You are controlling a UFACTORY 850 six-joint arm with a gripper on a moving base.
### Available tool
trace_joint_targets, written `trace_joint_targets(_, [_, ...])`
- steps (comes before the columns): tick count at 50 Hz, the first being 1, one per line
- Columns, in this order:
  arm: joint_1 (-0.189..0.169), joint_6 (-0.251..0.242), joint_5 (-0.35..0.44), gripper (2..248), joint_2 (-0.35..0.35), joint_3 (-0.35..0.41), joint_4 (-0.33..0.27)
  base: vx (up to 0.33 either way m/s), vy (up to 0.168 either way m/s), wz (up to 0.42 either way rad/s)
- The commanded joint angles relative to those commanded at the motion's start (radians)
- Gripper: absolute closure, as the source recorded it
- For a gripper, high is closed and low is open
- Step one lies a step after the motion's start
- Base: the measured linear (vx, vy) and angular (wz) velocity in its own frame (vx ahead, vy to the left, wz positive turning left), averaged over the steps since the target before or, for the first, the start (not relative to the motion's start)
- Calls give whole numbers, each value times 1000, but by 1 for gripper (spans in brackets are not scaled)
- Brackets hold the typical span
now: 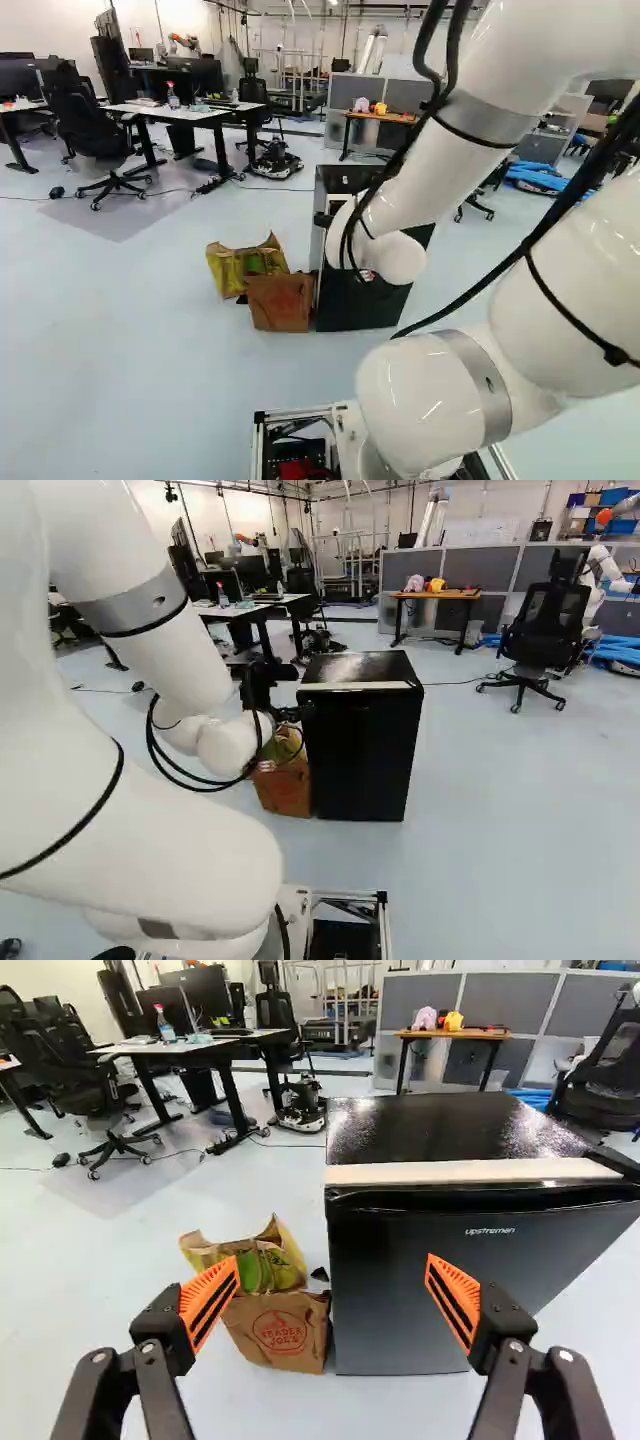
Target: Grab a drink from the fridge
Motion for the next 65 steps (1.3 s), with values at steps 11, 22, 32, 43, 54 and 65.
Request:
trace_joint_targets(11, [31, 0, 0, 3, -32, -29, 64, 0, 0, 0])
trace_joint_targets(22, [41, 0, 2, 3, -36, -33, 128, 0, 0, 0])
trace_joint_targets(32, [42, 0, 13, 3, -55, -35, 184, 0, 0, 0])
trace_joint_targets(43, [51, 0, 39, 3, -97, -46, 234, 0, 0, 0])
trace_joint_targets(54, [74, 0, 68, 3, -134, -67, 270, 0, 0, 0])
trace_joint_targets(65, [101, 0, 98, 3, -169, -91, 296, 0, 0, 0])
